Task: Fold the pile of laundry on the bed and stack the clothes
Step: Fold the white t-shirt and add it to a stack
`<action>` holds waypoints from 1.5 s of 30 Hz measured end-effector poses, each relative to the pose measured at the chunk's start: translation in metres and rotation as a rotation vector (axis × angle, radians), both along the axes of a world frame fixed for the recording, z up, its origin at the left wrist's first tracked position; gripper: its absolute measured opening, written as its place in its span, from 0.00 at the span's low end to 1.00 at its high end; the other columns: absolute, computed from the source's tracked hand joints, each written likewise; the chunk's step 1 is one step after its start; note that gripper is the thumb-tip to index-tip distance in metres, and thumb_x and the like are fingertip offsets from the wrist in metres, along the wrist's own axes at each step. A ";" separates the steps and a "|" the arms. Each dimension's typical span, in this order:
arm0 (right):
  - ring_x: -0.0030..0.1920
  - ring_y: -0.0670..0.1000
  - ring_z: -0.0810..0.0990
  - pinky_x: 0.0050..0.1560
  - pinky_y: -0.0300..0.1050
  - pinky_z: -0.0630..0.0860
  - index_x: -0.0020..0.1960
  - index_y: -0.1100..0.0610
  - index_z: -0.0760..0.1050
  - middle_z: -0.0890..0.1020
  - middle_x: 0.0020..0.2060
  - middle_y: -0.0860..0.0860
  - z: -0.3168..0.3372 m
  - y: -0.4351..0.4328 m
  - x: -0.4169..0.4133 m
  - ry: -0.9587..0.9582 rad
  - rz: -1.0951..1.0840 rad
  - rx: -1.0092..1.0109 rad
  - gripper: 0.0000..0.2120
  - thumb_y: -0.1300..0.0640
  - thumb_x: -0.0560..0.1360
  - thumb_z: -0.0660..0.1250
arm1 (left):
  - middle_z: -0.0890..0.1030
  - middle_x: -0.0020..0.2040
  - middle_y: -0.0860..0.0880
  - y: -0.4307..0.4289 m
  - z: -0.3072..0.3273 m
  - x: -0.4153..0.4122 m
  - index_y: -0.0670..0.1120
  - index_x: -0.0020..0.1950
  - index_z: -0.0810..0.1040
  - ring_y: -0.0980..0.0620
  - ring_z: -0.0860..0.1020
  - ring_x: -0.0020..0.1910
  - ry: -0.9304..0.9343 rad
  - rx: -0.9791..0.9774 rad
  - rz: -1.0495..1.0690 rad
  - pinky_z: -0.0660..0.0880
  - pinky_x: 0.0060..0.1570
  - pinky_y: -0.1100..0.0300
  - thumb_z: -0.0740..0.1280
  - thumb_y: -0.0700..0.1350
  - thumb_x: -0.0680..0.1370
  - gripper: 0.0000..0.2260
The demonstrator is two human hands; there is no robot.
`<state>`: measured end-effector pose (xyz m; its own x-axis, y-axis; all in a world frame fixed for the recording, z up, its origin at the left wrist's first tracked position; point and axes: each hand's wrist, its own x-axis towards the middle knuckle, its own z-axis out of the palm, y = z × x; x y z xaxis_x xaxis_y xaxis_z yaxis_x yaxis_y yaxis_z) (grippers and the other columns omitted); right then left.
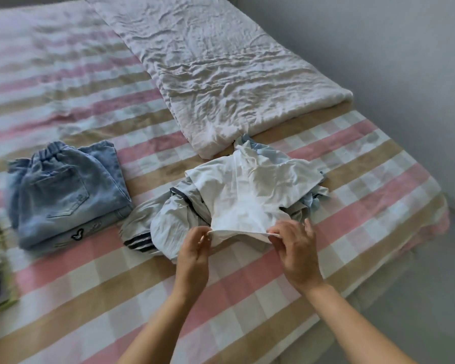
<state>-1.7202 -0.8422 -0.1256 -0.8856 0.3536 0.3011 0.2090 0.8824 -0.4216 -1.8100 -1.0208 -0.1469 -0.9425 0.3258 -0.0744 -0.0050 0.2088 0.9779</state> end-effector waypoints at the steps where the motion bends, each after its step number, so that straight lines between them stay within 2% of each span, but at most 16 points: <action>1: 0.44 0.53 0.80 0.62 0.60 0.64 0.41 0.59 0.76 0.81 0.38 0.49 0.017 -0.007 -0.007 0.022 0.014 -0.034 0.14 0.51 0.77 0.57 | 0.74 0.39 0.48 -0.007 0.018 -0.005 0.48 0.43 0.74 0.55 0.71 0.38 -0.027 0.056 0.018 0.68 0.43 0.62 0.60 0.34 0.78 0.10; 3: 0.38 0.51 0.79 0.64 0.61 0.62 0.41 0.59 0.76 0.79 0.35 0.48 0.053 -0.019 -0.022 0.056 0.061 -0.098 0.16 0.49 0.77 0.57 | 0.73 0.38 0.50 -0.022 0.056 -0.013 0.47 0.43 0.73 0.56 0.70 0.38 -0.019 0.139 0.054 0.67 0.42 0.63 0.58 0.33 0.79 0.11; 5: 0.35 0.48 0.75 0.63 0.55 0.64 0.41 0.60 0.75 0.75 0.33 0.45 0.093 -0.033 -0.036 0.091 0.139 -0.172 0.18 0.47 0.77 0.56 | 0.73 0.36 0.54 -0.041 0.096 -0.021 0.48 0.42 0.73 0.59 0.69 0.36 0.000 0.219 0.071 0.67 0.40 0.67 0.57 0.33 0.79 0.12; 7: 0.34 0.45 0.71 0.50 0.43 0.69 0.42 0.61 0.74 0.73 0.33 0.44 0.130 -0.047 -0.046 0.132 0.211 -0.242 0.19 0.46 0.78 0.55 | 0.72 0.34 0.56 -0.061 0.131 -0.026 0.48 0.42 0.73 0.61 0.69 0.34 0.033 0.253 0.086 0.67 0.38 0.69 0.57 0.34 0.80 0.12; 9: 0.34 0.47 0.73 0.37 0.38 0.68 0.44 0.61 0.74 0.76 0.34 0.46 0.166 -0.062 -0.053 0.146 0.269 -0.293 0.16 0.48 0.78 0.58 | 0.71 0.34 0.55 -0.083 0.167 -0.030 0.48 0.41 0.72 0.62 0.68 0.32 0.082 0.273 0.122 0.66 0.36 0.70 0.57 0.34 0.80 0.12; 11: 0.34 0.44 0.75 0.36 0.37 0.70 0.46 0.60 0.75 0.78 0.34 0.48 0.197 -0.077 -0.057 0.136 0.339 -0.346 0.12 0.51 0.76 0.61 | 0.71 0.33 0.55 -0.106 0.203 -0.029 0.48 0.41 0.72 0.62 0.68 0.31 0.111 0.287 0.150 0.66 0.35 0.71 0.56 0.34 0.80 0.13; 13: 0.34 0.42 0.74 0.36 0.34 0.68 0.44 0.59 0.74 0.77 0.32 0.47 0.223 -0.090 -0.058 0.090 0.401 -0.424 0.11 0.50 0.74 0.64 | 0.73 0.33 0.58 -0.130 0.232 -0.025 0.49 0.41 0.73 0.64 0.69 0.32 0.154 0.277 0.185 0.67 0.36 0.73 0.57 0.35 0.80 0.13; 16: 0.31 0.45 0.70 0.34 0.41 0.66 0.38 0.61 0.73 0.74 0.29 0.51 0.253 -0.107 -0.056 -0.069 0.511 -0.478 0.12 0.54 0.72 0.70 | 0.73 0.34 0.57 -0.168 0.269 -0.015 0.51 0.41 0.73 0.67 0.70 0.31 0.252 0.177 0.213 0.67 0.36 0.76 0.57 0.35 0.80 0.13; 19: 0.29 0.42 0.65 0.32 0.35 0.61 0.31 0.55 0.70 0.67 0.26 0.43 0.271 -0.124 -0.049 -0.220 0.598 -0.508 0.14 0.59 0.69 0.74 | 0.72 0.36 0.55 -0.208 0.290 -0.002 0.51 0.40 0.72 0.68 0.70 0.33 0.309 0.060 0.225 0.66 0.39 0.77 0.58 0.34 0.79 0.14; 23: 0.27 0.39 0.67 0.31 0.31 0.62 0.27 0.48 0.69 0.70 0.23 0.41 0.275 -0.156 -0.033 -0.315 0.666 -0.557 0.20 0.65 0.69 0.73 | 0.73 0.36 0.55 -0.263 0.298 0.022 0.52 0.39 0.73 0.68 0.71 0.34 0.266 -0.077 0.234 0.67 0.40 0.77 0.59 0.35 0.79 0.14; 27: 0.28 0.38 0.68 0.33 0.33 0.62 0.27 0.47 0.69 0.68 0.26 0.43 0.256 -0.197 -0.017 -0.359 0.648 -0.593 0.21 0.67 0.69 0.72 | 0.73 0.36 0.54 -0.303 0.286 0.045 0.51 0.39 0.72 0.63 0.71 0.35 0.210 -0.219 0.206 0.66 0.40 0.73 0.60 0.35 0.79 0.13; 32: 0.27 0.42 0.62 0.29 0.37 0.60 0.27 0.50 0.65 0.65 0.25 0.44 0.215 -0.233 0.000 -0.398 0.554 -0.509 0.21 0.60 0.71 0.72 | 0.72 0.35 0.51 -0.342 0.254 0.072 0.41 0.41 0.74 0.56 0.68 0.34 0.141 -0.341 0.191 0.65 0.37 0.70 0.62 0.38 0.78 0.06; 35: 0.26 0.43 0.63 0.29 0.38 0.59 0.28 0.51 0.63 0.66 0.24 0.44 0.201 -0.242 0.007 -0.394 0.476 -0.477 0.20 0.54 0.73 0.70 | 0.67 0.30 0.54 -0.362 0.236 0.085 0.41 0.35 0.70 0.58 0.64 0.30 0.110 -0.457 0.122 0.64 0.32 0.68 0.71 0.41 0.73 0.12; 39: 0.28 0.45 0.64 0.32 0.42 0.59 0.29 0.52 0.66 0.67 0.25 0.46 0.197 -0.239 0.010 -0.399 0.442 -0.589 0.18 0.57 0.74 0.69 | 0.70 0.28 0.56 -0.386 0.218 0.099 0.53 0.27 0.70 0.60 0.66 0.28 -0.014 -0.520 0.112 0.63 0.29 0.69 0.75 0.40 0.68 0.17; 43: 0.31 0.46 0.67 0.32 0.36 0.62 0.33 0.55 0.71 0.71 0.28 0.49 0.200 -0.234 0.016 -0.447 0.461 -0.670 0.13 0.61 0.75 0.66 | 0.69 0.32 0.51 -0.406 0.202 0.108 0.47 0.30 0.72 0.55 0.67 0.31 -0.062 -0.512 0.200 0.64 0.31 0.68 0.73 0.39 0.70 0.13; 45: 0.32 0.49 0.68 0.34 0.40 0.63 0.35 0.58 0.73 0.71 0.29 0.51 0.201 -0.233 0.020 -0.428 0.471 -0.697 0.10 0.61 0.76 0.65 | 0.68 0.30 0.51 -0.412 0.197 0.112 0.44 0.30 0.71 0.55 0.66 0.30 -0.062 -0.453 0.256 0.62 0.30 0.66 0.71 0.40 0.73 0.13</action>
<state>-1.6999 -1.0756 0.0757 -0.9695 -0.0908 -0.2276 0.1548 0.4933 -0.8560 -1.6978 -1.4328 0.0497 -0.9772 0.0078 -0.2124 -0.1660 0.5956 0.7859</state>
